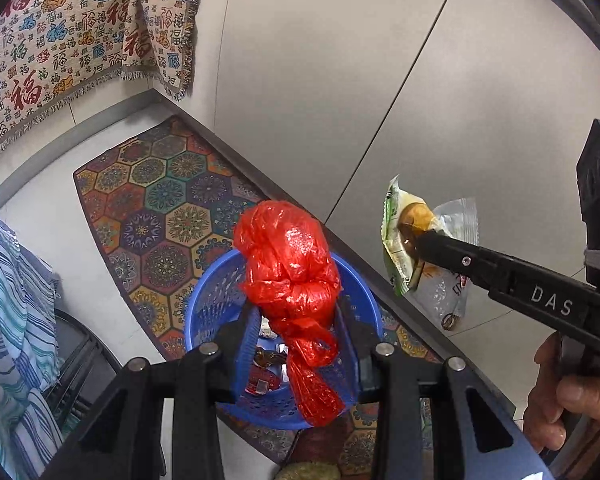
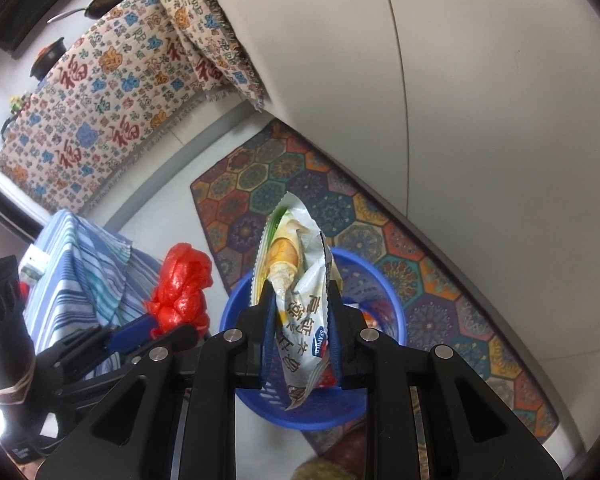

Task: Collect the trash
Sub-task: 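Carry both bags to the blue wastebasket and open both tools to drop them, then move both tools back over the table toward the remaining items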

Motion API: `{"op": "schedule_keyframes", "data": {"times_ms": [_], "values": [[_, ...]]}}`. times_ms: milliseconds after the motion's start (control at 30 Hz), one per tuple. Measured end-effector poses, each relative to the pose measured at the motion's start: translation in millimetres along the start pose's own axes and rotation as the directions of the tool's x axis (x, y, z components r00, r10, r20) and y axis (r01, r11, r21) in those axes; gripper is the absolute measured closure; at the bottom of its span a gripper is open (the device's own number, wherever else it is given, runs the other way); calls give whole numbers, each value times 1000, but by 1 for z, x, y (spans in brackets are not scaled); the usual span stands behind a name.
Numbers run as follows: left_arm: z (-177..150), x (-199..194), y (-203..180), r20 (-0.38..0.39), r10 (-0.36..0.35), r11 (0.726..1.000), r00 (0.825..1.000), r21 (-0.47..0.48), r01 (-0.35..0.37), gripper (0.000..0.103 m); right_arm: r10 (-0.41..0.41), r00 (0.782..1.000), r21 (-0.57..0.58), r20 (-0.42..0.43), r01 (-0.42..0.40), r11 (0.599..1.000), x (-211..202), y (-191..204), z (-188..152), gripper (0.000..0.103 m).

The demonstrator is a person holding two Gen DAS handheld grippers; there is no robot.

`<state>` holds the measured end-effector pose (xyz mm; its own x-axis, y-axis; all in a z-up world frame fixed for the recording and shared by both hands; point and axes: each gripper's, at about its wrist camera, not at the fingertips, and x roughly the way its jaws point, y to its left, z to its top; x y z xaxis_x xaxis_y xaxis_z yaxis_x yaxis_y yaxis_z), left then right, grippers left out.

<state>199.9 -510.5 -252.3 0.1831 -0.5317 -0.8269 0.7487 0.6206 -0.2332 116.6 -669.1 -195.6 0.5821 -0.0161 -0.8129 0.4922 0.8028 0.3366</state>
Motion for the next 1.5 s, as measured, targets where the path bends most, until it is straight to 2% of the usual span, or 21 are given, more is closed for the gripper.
{"op": "schedule_keyframes", "data": {"times_ms": [100, 133, 200, 300, 400, 433, 533, 667, 800, 933, 967, 1100, 1200, 1267, 1367, 1433, 1500], "values": [[1, 4, -2, -10, 7, 1000, 1000, 16, -7, 62, 12, 1000, 14, -3, -12, 1000, 3, -1, 0, 72], [2, 7, -3, -17, 11, 1000, 1000, 19, -10, 58, 21, 1000, 20, 0, -21, 1000, 4, -3, 0, 62], [1, 10, -2, -29, 24, 999, 999, 23, -23, 51, 30, 1000, 37, 6, -31, 999, 4, -6, 0, 55], [2, 13, 2, -32, 45, 999, 998, 12, -45, 45, 31, 999, 46, 16, -31, 998, 1, -7, 0, 55], [1, 7, 4, -14, 66, 998, 998, 8, -66, 44, 27, 999, 49, 34, -29, 998, -5, -7, 1, 55], [1, 4, 4, -7, 76, 997, 997, 11, -76, 44, 28, 999, 48, 41, -30, 998, -7, -7, 0, 51], [-1, -9, 3, 21, 110, 994, 994, 23, -110, 44, 25, 997, 47, 67, -28, 999, -13, -4, -1, 39], [-4, -36, 3, 57, 148, 989, 987, 19, -150, 44, 1, 995, 23, 102, -3, 1000, -24, 1, -3, 38], [-13, -79, 10, 96, 204, 979, 974, 7, -205, 43, -52, 985, -58, 167, 62, 996, -41, 23, -7, 31], [-37, -141, 36, 137, 244, 970, 960, -36, -242, 43, -40, 970, -192, 241, 88, 977, -57, 67, -19, 15], [-45, -157, 45, 145, 255, 967, 956, -42, -251, 43, -26, 967, -227, 252, 85, 970, -59, 80, -24, 13], [-85, -213, 93, 149, 329, 943, 933, -101, -317, 40, 78, 963, -369, 258, 24, 929, -65, 145, -45, 11], [-114, -246, 137, 139, 392, 915, 910, -160, -370, 40, 155, 957, -457, 244, -27, 889, -69, 201, -71, 3], [-133, -263, 169, 130, 441, 888, 888, -204, -411, 40, 198, 957, -505, 211, -66, 861, -67, 239, -90, 3], [-158, -284, 217, 106, 483, 852, 869, -285, -439, 40, 270, 957, -569, 104, -165, 806, -55, 299, -119, 3], [-173, -294, 248, 84, 516, 824, 853, -321, -467, 40, 257, 966, -584, 26, -193, 788, -40, 335, -135, 3], [-188, -303, 277, 59, 529, 807, 847, -343, -480, 40, 252, 967, -589, -35, -224, 777, -23, 364, -149, 3]]}}
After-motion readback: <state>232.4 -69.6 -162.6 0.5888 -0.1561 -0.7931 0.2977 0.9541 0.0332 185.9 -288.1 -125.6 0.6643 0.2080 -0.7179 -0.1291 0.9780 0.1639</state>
